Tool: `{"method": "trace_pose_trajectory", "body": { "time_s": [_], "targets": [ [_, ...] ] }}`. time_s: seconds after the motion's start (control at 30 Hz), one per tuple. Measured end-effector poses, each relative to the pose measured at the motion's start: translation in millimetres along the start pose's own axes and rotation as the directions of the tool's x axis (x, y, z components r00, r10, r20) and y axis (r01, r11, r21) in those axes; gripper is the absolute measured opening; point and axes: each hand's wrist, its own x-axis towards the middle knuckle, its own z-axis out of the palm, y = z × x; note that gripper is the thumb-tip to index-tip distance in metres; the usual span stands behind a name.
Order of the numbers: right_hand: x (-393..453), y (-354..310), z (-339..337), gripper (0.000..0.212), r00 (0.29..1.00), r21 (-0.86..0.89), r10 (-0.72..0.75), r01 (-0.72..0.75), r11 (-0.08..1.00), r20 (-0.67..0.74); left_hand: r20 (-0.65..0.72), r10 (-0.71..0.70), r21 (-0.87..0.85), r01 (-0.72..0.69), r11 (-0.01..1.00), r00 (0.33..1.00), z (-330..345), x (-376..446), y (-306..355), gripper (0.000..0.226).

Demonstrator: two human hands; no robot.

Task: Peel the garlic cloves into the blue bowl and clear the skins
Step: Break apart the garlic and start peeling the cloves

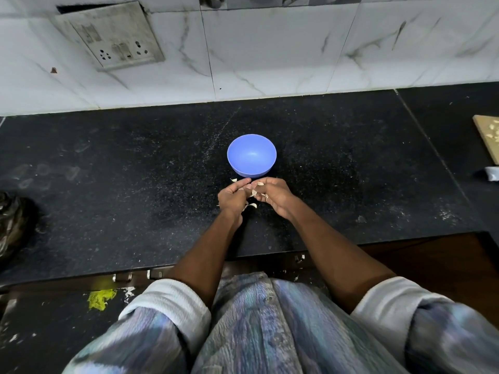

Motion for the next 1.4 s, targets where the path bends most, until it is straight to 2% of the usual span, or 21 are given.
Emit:
{"method": "trace_pose_trajectory", "body": {
  "time_s": [0.23, 0.4, 0.53, 0.67, 0.77, 0.83, 0.93, 1.1, 1.2, 1.33, 1.4],
  "targets": [
    [-10, 0, -4, 0.029, 0.998, 0.026, -0.061, 0.060, 0.998, 0.021, -0.001, -0.067, -0.140, 0.066, 0.988, 0.998, -2, -3, 2, 0.026],
    [-10, 1, -3, 0.027, 0.998, 0.009, -0.055, 0.055, 0.998, -0.021, 0.011, -0.086, -0.114, 0.086, 0.990, 0.996, -2, -4, 2, 0.025],
    [-13, 1, -4, 0.029, 0.999, -0.016, -0.038, 0.038, 0.999, -0.013, 0.011, -0.128, -0.240, 0.127, 0.963, 0.992, -2, -2, 6, 0.030],
    [-12, 2, -7, 0.034, 0.999, -0.044, -0.044, 0.043, 0.998, -0.019, 0.024, -0.144, -0.181, 0.146, 0.973, 0.989, -3, 1, 6, 0.031],
    [-11, 2, -9, 0.041, 0.998, -0.104, -0.059, 0.056, 0.993, -0.026, 0.053, -0.181, -0.127, 0.186, 0.974, 0.982, -2, 1, 5, 0.020],
    [-12, 1, -9, 0.046, 0.997, -0.145, -0.073, 0.068, 0.987, -0.024, 0.052, -0.182, -0.021, 0.183, 0.983, 0.982, -1, -1, 4, 0.013],
    [-13, -2, -10, 0.050, 0.995, -0.186, -0.080, 0.069, 0.980, -0.052, 0.059, -0.104, 0.148, 0.095, 0.984, 0.993, -1, -2, 2, 0.013],
    [-11, -5, -12, 0.043, 0.995, -0.182, -0.074, 0.060, 0.981, -0.074, 0.021, -0.033, 0.082, 0.032, 0.996, 0.999, 3, -3, 5, 0.009],
    [-10, -6, -12, 0.037, 0.995, -0.143, -0.063, 0.052, 0.988, -0.075, -0.028, -0.039, -0.029, 0.039, 0.999, 0.999, 1, 2, 8, 0.021],
    [-7, -3, -13, 0.023, 0.998, 0.007, -0.010, 0.010, 1.000, -0.054, -0.075, 0.033, 0.020, -0.031, 0.999, 0.997, -7, 7, 9, 0.030],
    [-4, -1, -13, 0.018, 0.997, 0.079, 0.023, -0.017, 0.997, -0.068, -0.086, 0.004, -0.033, -0.006, 0.999, 0.996, -10, 9, 12, 0.029]
  ]
}}
